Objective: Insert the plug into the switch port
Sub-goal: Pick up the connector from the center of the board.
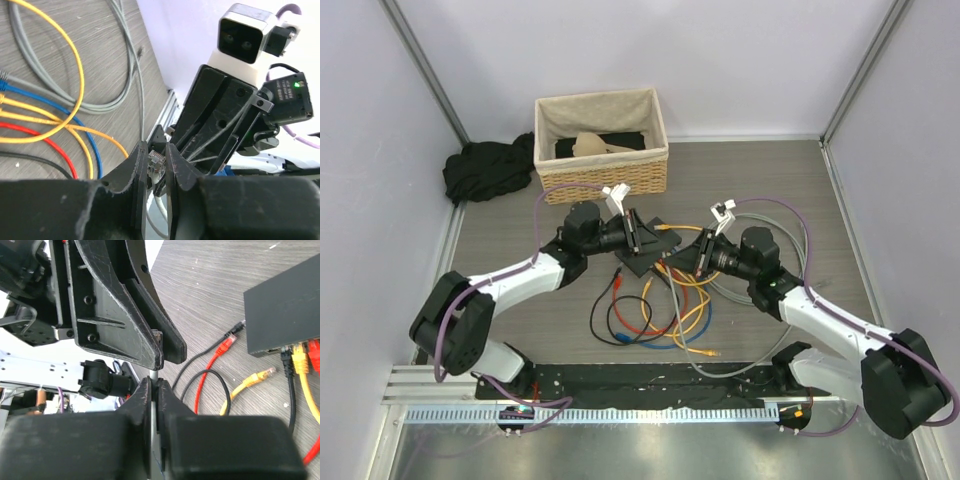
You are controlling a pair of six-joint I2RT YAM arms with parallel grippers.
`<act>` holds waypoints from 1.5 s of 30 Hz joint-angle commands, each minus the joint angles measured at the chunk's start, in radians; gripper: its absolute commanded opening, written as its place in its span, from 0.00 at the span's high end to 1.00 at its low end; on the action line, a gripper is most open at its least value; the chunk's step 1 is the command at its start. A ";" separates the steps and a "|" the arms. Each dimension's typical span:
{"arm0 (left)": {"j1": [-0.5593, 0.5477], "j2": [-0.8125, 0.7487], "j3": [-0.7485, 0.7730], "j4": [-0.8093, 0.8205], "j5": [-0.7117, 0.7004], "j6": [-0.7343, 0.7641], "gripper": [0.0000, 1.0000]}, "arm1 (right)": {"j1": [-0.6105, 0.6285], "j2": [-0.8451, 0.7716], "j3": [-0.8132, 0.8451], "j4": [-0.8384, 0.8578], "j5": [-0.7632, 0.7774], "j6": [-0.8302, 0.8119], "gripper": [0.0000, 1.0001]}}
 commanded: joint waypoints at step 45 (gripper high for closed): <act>-0.181 -0.076 0.329 -1.096 -0.786 -0.305 1.00 | 0.644 0.232 0.150 0.051 1.086 -0.699 0.40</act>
